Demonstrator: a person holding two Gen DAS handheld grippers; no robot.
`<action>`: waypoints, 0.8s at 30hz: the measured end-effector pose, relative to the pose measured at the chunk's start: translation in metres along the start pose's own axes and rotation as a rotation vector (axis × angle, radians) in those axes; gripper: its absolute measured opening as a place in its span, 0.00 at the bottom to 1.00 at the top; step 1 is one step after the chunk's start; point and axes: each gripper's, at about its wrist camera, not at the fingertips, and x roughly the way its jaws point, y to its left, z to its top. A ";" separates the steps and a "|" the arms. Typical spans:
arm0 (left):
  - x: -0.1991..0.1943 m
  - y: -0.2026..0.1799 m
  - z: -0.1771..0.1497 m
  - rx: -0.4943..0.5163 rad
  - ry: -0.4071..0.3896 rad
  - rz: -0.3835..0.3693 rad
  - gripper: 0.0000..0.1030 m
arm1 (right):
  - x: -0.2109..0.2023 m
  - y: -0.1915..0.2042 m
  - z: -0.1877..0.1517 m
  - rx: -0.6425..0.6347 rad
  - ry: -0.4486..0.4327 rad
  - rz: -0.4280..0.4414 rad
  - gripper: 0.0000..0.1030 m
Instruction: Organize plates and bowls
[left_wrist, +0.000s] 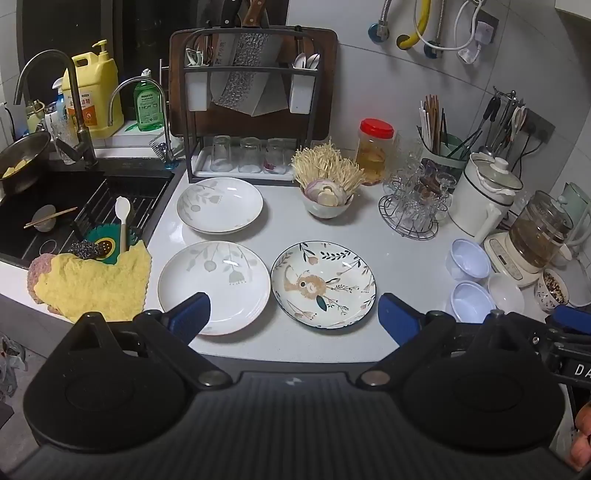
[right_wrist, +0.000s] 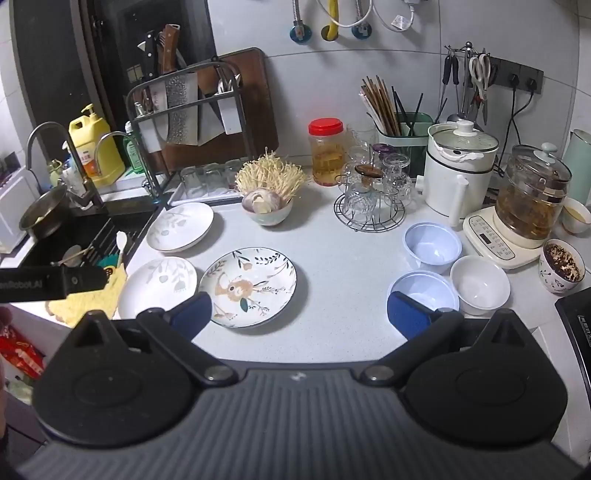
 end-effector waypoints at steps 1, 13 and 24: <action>0.000 0.000 0.000 -0.001 0.000 0.001 0.96 | 0.000 -0.001 0.000 0.002 -0.001 0.000 1.00; -0.017 -0.001 -0.004 -0.001 0.005 0.005 0.96 | -0.010 0.009 -0.008 -0.006 -0.016 -0.002 1.00; -0.021 0.000 -0.008 0.002 0.005 0.010 0.96 | -0.013 0.005 -0.008 -0.021 -0.009 -0.009 1.00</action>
